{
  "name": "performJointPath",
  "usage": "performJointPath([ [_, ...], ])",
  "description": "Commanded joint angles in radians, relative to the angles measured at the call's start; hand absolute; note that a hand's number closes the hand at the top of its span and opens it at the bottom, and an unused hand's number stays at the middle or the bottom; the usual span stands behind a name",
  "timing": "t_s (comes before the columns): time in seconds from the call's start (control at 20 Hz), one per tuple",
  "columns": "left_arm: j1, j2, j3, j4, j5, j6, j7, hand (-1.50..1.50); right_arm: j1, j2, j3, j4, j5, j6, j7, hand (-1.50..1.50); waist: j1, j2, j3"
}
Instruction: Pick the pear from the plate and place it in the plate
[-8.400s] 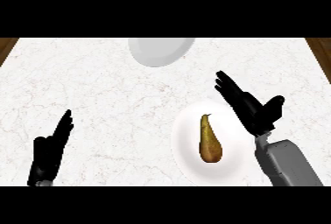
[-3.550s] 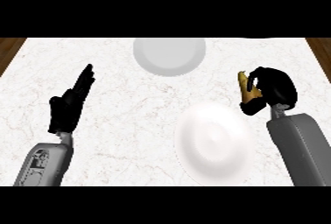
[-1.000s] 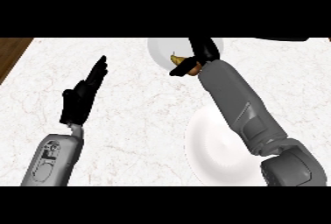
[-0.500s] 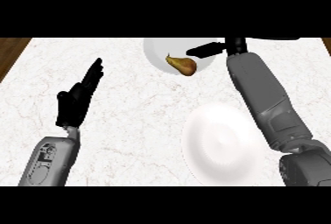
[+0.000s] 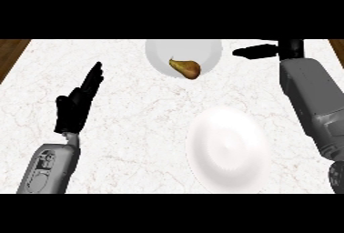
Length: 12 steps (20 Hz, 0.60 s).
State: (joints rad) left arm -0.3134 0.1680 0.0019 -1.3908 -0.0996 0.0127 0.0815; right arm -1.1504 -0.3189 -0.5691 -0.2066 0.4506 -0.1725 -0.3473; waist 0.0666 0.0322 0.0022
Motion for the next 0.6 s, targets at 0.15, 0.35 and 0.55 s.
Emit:
performJointPath([
  [0.15,-0.026,-0.014,-0.011,0.001,-0.013,0.010,0.022,0.00,0.074,-0.077,0.005,0.029,0.005,0.082,-0.095,-1.50,0.002,0.004,0.001],
  [0.35,0.030,-0.007,-0.002,-0.020,-0.003,-0.001,-0.027,0.00,0.096,-0.143,-0.018,0.043,-0.017,0.156,-0.105,-1.50,0.007,0.001,0.001],
  [0.55,-0.017,0.004,0.007,-0.022,0.007,-0.015,0.026,0.00,0.133,-0.151,-0.026,0.052,-0.025,0.166,-0.146,-1.50,0.009,0.006,0.002],
])
